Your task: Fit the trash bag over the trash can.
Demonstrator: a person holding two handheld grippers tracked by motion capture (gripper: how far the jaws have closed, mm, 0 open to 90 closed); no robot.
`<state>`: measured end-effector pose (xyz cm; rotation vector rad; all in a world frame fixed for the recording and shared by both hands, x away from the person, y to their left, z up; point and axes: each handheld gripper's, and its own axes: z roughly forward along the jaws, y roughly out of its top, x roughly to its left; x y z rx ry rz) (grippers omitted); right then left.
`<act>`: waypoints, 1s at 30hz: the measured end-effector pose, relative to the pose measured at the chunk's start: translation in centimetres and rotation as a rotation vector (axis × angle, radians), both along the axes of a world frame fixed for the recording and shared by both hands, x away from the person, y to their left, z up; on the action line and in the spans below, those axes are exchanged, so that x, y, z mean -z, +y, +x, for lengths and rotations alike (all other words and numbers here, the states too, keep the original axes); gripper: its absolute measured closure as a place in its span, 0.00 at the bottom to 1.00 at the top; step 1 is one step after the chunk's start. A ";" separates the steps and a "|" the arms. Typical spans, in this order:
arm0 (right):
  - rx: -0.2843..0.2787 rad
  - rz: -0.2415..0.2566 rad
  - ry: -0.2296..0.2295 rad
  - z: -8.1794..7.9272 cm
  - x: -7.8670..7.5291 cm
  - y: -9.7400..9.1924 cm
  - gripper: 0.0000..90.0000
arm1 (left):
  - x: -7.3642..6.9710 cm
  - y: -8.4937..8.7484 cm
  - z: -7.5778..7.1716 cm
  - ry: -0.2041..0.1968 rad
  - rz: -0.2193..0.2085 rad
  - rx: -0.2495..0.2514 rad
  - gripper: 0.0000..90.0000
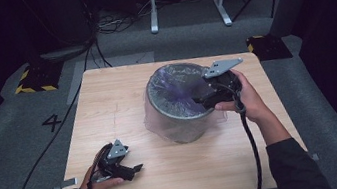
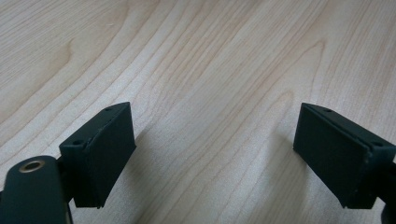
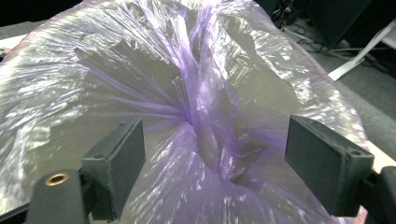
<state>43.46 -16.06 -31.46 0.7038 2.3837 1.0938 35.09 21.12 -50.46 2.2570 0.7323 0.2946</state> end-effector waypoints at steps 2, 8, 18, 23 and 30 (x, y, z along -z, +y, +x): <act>0.007 -0.004 -0.020 -0.3 0.0 -0.3 0.22 | 0.0 0.0 0.0 0.000 0.000 0.000 0.14; 0.028 0.010 -0.038 -0.9 -0.2 -1.6 0.22 | 0.0 0.0 0.0 0.000 0.000 0.000 0.14; 0.048 0.014 -0.049 -2.0 -0.1 -3.3 0.21 | 0.0 0.0 0.0 0.001 0.000 0.000 0.14; 0.055 0.029 -0.064 -2.8 -0.1 -4.2 0.21 | 0.0 0.0 0.0 0.002 -0.002 0.000 0.14; 0.070 0.048 -0.070 -3.5 0.0 -5.2 0.21 | 0.0 0.0 0.0 0.002 -0.001 0.000 0.13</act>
